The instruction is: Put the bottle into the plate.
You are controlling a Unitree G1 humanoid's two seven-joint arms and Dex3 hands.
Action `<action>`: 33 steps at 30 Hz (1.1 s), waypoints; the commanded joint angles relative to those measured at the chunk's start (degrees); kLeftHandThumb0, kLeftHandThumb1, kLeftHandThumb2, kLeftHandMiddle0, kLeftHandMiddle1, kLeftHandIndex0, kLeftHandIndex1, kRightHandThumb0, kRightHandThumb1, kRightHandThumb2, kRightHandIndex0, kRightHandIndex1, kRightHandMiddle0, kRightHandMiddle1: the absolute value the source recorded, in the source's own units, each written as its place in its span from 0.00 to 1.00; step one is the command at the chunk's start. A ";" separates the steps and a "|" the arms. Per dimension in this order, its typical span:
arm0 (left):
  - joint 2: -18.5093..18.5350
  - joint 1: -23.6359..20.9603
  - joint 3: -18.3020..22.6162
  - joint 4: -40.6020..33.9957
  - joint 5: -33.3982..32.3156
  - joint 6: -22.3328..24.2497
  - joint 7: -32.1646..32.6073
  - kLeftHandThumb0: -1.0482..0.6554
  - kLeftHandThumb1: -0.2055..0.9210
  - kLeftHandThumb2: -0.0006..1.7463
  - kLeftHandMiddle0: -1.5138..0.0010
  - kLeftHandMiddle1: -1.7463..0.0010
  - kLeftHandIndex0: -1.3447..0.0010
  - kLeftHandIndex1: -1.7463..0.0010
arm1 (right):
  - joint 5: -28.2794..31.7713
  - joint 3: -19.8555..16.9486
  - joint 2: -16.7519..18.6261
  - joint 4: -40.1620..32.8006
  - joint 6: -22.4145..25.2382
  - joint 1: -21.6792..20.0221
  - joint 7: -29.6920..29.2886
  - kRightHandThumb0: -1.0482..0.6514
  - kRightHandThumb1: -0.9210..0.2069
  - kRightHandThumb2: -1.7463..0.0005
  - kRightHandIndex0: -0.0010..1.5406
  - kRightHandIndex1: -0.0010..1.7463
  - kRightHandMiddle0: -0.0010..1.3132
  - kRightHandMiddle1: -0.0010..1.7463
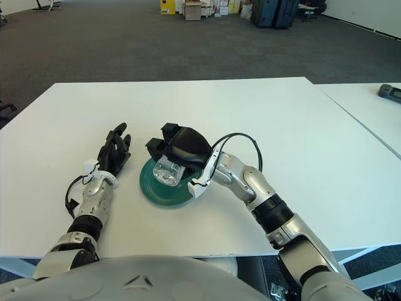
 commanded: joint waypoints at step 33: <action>0.74 2.93 -0.82 0.59 1.92 -3.14 -0.43 0.10 1.00 0.56 0.89 1.00 1.00 0.73 | 15.65 -0.87 1.88 9.25 -1.70 -3.08 14.09 0.61 0.43 0.33 0.36 1.00 0.25 0.95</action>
